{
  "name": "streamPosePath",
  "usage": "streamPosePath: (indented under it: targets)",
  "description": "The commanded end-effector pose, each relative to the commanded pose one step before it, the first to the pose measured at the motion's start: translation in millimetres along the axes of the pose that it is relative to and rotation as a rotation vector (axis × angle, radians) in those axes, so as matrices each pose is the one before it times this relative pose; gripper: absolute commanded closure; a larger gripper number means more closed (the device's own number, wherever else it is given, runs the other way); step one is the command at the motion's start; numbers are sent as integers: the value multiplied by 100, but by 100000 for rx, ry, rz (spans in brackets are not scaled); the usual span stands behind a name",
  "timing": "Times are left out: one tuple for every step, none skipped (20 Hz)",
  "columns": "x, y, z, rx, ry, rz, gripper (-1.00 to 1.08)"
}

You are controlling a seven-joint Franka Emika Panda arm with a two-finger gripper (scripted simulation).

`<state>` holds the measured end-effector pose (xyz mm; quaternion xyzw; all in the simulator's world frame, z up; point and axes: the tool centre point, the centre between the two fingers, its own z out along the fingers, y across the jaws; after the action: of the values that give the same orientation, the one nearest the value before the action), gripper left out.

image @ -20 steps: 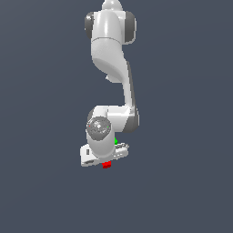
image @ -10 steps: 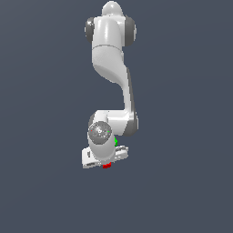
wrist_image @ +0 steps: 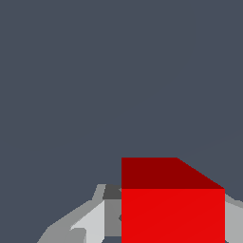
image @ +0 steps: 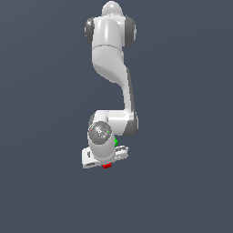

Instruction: Stack the red cube on top of the green cube.

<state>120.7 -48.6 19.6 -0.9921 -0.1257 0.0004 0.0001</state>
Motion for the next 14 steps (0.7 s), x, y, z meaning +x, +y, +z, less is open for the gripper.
streamPosePath:
  targets:
    - [-3, 10, -34, -3, 11, 12, 108]
    - [-8, -2, -83, 0, 0, 0, 108]
    - [-12, -3, -142, 0, 0, 0, 108]
    - [-15, -4, -205, 0, 0, 0, 108]
    - [-15, -4, -273, 0, 0, 0, 108]
    - [-14, -4, -345, 0, 0, 0, 108]
    - [-13, -4, -420, 0, 0, 0, 108]
    - [-11, -3, -499, 0, 0, 0, 108]
    - [-9, -3, -581, 0, 0, 0, 108]
    - [-8, -2, -666, 0, 0, 0, 108]
    - [-7, -2, -753, 0, 0, 0, 108]
    - [-8, -2, -830, 0, 0, 0, 108]
    - [-8, -2, -798, 0, 0, 0, 108]
    - [-8, -13, -771, -28, 38, -12, 108]
